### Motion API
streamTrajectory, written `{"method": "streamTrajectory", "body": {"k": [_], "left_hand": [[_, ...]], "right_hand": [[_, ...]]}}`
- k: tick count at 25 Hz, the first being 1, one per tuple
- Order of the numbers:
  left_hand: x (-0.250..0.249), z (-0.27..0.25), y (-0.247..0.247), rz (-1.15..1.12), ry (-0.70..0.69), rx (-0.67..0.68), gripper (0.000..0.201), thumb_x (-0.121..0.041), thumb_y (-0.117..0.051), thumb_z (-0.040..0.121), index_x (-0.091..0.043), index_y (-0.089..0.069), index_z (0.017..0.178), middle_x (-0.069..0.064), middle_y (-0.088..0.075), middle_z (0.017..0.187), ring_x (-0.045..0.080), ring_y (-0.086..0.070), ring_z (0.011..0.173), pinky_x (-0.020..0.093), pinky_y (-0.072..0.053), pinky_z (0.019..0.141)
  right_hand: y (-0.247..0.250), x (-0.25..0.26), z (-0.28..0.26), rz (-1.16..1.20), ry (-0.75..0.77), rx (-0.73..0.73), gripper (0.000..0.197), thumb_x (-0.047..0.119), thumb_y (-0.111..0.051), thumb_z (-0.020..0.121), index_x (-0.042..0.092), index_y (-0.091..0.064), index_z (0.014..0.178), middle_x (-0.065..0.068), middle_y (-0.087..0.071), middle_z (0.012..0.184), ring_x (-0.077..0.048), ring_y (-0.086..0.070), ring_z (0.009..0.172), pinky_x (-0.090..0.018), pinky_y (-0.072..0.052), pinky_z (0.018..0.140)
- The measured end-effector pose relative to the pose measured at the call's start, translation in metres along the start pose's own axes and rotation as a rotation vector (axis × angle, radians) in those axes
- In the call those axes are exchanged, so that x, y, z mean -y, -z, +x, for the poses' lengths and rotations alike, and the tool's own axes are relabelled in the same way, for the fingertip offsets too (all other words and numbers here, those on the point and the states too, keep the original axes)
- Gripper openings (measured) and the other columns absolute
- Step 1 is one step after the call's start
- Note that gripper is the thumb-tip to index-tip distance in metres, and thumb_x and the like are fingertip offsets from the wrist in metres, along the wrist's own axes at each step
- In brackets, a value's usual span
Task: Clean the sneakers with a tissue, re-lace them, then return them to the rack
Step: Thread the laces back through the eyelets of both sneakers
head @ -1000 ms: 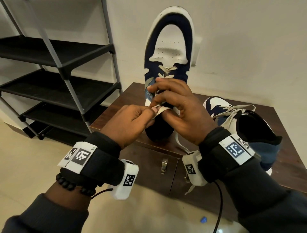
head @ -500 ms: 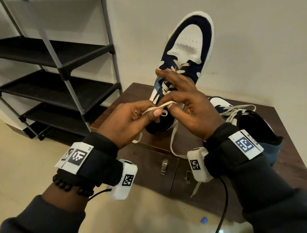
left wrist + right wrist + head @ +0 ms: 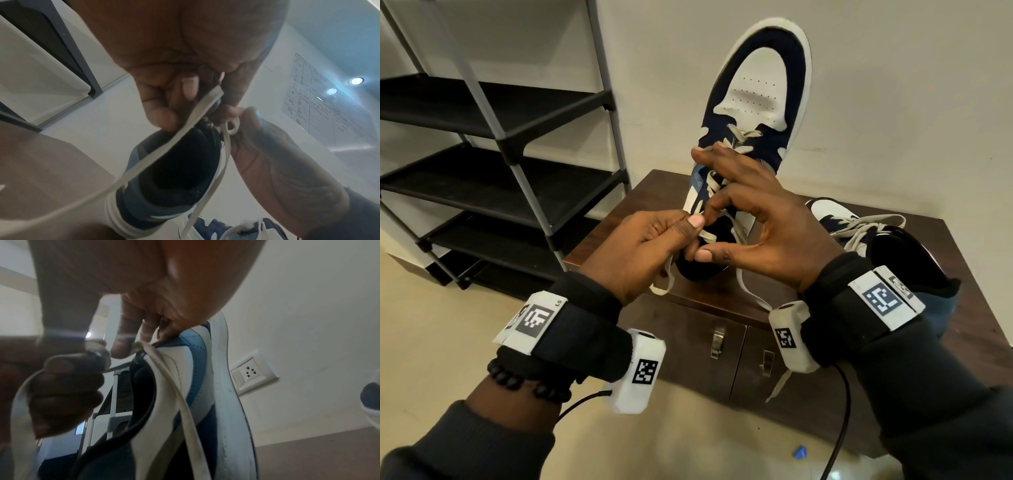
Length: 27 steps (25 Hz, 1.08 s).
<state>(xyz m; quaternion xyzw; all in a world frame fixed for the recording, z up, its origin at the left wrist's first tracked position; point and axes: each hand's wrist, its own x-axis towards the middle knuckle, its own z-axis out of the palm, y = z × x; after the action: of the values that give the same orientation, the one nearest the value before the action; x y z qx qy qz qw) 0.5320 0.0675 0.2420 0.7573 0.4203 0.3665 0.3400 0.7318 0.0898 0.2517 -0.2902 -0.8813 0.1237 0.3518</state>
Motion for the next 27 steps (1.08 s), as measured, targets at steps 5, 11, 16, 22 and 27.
{"method": "streamTrajectory", "body": {"k": [5, 11, 16, 22, 27], "left_hand": [[0.000, -0.001, 0.000, 0.004, 0.007, 0.001, 0.042, -0.039, -0.042, 0.096, -0.015, -0.057, 0.065, 0.000, -0.056, 0.065, 0.017, -0.052, 0.064, 0.033, -0.045, 0.067], [-0.011, 0.001, 0.011, 0.053, -0.118, -0.085, 0.035, -0.039, -0.037, 0.097, -0.017, -0.059, 0.081, -0.015, -0.056, 0.066, 0.000, -0.052, 0.061, 0.009, -0.041, 0.058], [-0.004, 0.003, 0.018, 0.050, -0.096, -0.208, 0.027, -0.045, -0.044, 0.092, -0.021, -0.055, 0.095, -0.008, -0.060, 0.079, 0.002, -0.055, 0.063, 0.014, -0.046, 0.057], [0.000, 0.003, 0.025, 0.076, -0.038, -0.240, 0.035, -0.046, -0.053, 0.083, -0.016, -0.060, 0.098, 0.003, -0.062, 0.086, 0.017, -0.057, 0.070, 0.024, -0.048, 0.057], [0.002, 0.002, 0.029, 0.197, -0.073, -0.296, 0.026, -0.045, -0.051, 0.085, -0.023, -0.064, 0.090, -0.013, -0.063, 0.084, -0.005, -0.057, 0.079, 0.009, -0.042, 0.068]], "right_hand": [[-0.004, -0.001, 0.003, -0.066, 0.039, 0.019, 0.026, 0.032, -0.073, 0.077, 0.010, -0.067, 0.088, -0.006, -0.037, 0.148, -0.020, -0.016, 0.144, -0.029, -0.016, 0.117], [0.002, -0.004, 0.001, 0.070, -0.009, -0.014, 0.009, 0.016, -0.064, 0.088, 0.008, -0.066, 0.093, 0.000, -0.046, 0.143, -0.012, -0.020, 0.143, -0.035, -0.023, 0.116], [0.007, -0.005, 0.000, 0.086, -0.014, 0.028, 0.008, 0.014, -0.063, 0.089, 0.006, -0.065, 0.090, 0.000, -0.038, 0.148, -0.010, -0.015, 0.144, -0.025, -0.018, 0.117], [0.017, -0.010, -0.003, 0.080, -0.046, 0.094, 0.007, 0.010, -0.061, 0.089, 0.005, -0.061, 0.085, 0.003, -0.030, 0.152, -0.007, -0.011, 0.144, -0.028, -0.017, 0.118], [0.021, -0.011, -0.006, 0.102, -0.078, 0.087, 0.004, 0.008, -0.058, 0.090, 0.011, -0.061, 0.088, 0.007, -0.036, 0.149, -0.003, -0.017, 0.142, -0.022, -0.019, 0.116]]}}
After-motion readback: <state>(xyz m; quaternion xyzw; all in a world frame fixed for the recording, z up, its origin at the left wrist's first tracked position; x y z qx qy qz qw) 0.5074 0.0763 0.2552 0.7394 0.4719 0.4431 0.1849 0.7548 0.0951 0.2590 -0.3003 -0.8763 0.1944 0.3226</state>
